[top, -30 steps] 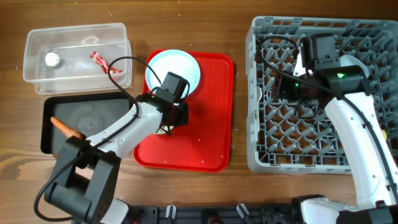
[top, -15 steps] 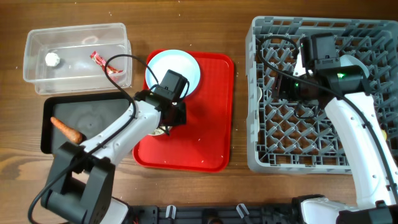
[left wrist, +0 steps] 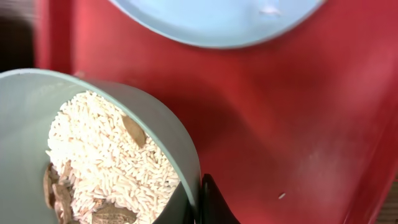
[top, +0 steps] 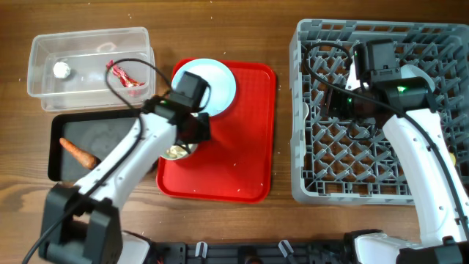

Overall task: Sort waste into correct bins and load items into the dishwasher rack
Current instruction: 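Lift the green bowl over the black tray and tip out the rice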

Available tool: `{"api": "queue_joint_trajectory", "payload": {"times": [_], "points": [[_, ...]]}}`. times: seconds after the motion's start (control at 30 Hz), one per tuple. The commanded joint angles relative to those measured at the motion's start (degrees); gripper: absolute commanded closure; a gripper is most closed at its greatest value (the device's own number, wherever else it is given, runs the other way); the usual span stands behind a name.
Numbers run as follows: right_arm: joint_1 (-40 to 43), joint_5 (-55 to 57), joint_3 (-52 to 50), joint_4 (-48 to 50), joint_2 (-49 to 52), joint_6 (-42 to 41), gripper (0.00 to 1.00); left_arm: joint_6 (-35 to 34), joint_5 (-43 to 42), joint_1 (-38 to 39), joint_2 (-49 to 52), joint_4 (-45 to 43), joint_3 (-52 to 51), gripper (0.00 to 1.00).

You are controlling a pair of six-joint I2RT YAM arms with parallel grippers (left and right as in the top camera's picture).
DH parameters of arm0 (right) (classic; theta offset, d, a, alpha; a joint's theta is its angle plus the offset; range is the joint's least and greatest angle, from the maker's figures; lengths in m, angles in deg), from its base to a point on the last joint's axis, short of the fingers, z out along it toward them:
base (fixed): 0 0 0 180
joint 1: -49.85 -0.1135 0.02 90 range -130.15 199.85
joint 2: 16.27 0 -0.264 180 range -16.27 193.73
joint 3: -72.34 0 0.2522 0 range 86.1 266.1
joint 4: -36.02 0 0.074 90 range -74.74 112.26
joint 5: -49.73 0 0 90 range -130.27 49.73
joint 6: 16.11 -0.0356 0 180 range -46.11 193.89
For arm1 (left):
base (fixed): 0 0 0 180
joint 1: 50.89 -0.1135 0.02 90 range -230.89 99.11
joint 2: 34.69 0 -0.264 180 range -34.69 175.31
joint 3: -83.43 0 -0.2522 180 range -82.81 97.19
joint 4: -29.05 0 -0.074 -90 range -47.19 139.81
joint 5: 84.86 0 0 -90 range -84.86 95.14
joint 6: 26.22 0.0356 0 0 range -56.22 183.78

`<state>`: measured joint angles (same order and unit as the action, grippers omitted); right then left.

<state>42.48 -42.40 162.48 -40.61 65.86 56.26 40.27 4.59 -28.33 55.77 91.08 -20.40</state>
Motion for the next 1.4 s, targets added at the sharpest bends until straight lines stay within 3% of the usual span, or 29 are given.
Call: {"api": "queue_joint_trajectory", "payload": {"times": [0.0, 0.33, 0.4, 0.63, 0.8, 0.93, 1.37], "points": [[0.1, -0.3, 0.1, -0.2, -0.2, 1.1, 0.35, -0.4, -2.5, -5.9, -4.8, 0.7, 1.7, 0.96], [0.1, -0.3, 0.1, -0.3, -0.2, 1.0, 0.35, 10.9, -24.4, -31.4, -5.9, 0.6, 1.7, 0.96], [0.1, -0.3, 0.1, -0.3, -0.2, 1.0, 0.35, 14.9, -33.1, -38.5, -5.5, 1.2, 1.7, 0.96], [0.1, -0.3, 0.1, -0.6, -0.2, 0.9, 0.35, 22.1, -49.7, -50.3, -1.6, 3.6, 1.3, 0.96], [0.1, -0.3, 0.1, -0.7, -0.2, 0.9, 0.35, 23.3, -55.7, -53.6, 2.5, 3.7, 1.3, 0.96], [0.1, -0.3, 0.1, -0.7, -0.2, 0.9, 0.35, 23.3, -55.9, -54.1, 6.1, 3.7, 1.3, 0.96], [0.1, -0.3, 0.1, -1.5, -0.2, 0.9, 0.35, 35.3, -67.7, -59.2, 10.5, 5.3, 0.3, 0.96]]}}
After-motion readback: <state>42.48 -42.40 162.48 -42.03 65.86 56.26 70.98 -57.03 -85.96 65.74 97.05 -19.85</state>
